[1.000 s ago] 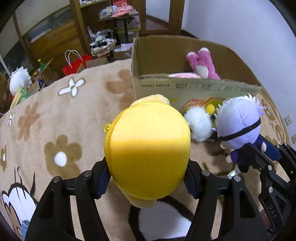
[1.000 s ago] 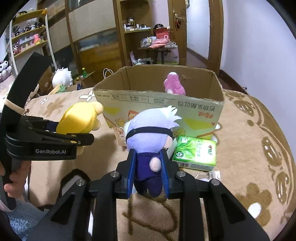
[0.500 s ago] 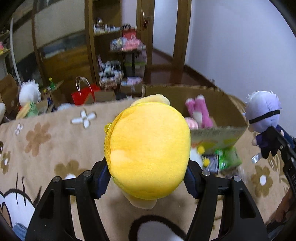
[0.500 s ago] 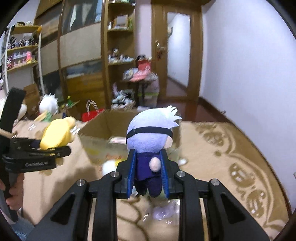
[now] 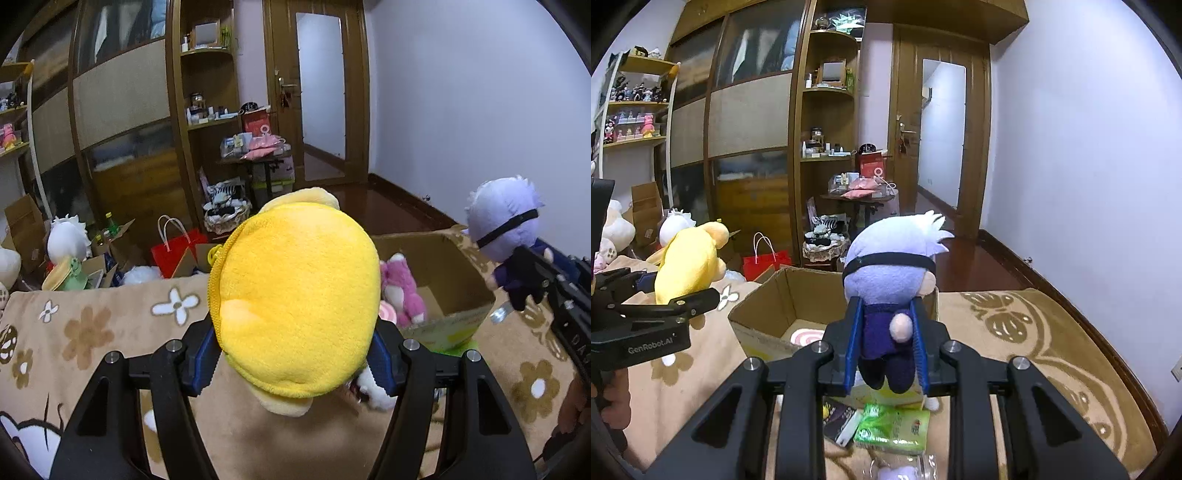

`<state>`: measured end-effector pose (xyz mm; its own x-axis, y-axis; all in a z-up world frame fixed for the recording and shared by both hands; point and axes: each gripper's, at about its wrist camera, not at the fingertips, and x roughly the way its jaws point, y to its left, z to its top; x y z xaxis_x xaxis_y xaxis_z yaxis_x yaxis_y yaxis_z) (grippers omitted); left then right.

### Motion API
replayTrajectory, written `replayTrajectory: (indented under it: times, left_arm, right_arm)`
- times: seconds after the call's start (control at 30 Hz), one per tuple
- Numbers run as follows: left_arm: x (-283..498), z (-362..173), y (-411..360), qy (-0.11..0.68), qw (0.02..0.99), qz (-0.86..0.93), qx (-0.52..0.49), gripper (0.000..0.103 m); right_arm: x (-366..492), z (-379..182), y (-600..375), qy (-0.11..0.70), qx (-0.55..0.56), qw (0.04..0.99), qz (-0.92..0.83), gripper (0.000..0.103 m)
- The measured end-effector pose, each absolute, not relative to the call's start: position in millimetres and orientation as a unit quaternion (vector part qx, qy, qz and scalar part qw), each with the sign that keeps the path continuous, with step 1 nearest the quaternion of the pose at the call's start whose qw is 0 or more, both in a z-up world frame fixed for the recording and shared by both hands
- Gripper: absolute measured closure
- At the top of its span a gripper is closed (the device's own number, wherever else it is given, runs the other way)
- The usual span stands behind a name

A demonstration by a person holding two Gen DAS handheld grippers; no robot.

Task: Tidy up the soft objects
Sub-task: 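Lift both plushes and carry them over the cardboard box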

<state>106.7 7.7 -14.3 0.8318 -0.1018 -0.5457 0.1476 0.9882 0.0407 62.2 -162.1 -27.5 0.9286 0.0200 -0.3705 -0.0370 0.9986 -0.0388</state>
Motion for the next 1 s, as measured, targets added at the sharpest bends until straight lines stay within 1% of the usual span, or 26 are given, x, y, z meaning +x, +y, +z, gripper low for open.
replayTrajectory:
  times: [0.27, 0.6, 0.7, 1.0]
  left_arm:
    - [127, -8, -2, 0.263, 0.961, -0.072, 0.05, 0.037]
    - [152, -20, -18, 0.282, 0.955, -0.077, 0.048, 0.037]
    - [155, -24, -26, 0.281, 0.954, -0.086, 0.065, 0.036]
    - [167, -35, -40, 0.299, 0.946, -0.106, 0.067, 0.036]
  right_arm:
    - [83, -27, -159, 0.184, -0.024, 0.982, 0.026, 0.076]
    - [101, -32, -160, 0.186, -0.027, 0.982, 0.034, 0.076]
    - [109, -33, -165, 0.188, -0.021, 0.981, 0.034, 0.076]
    - [121, -43, -171, 0.207, -0.003, 0.977, 0.041, 0.076]
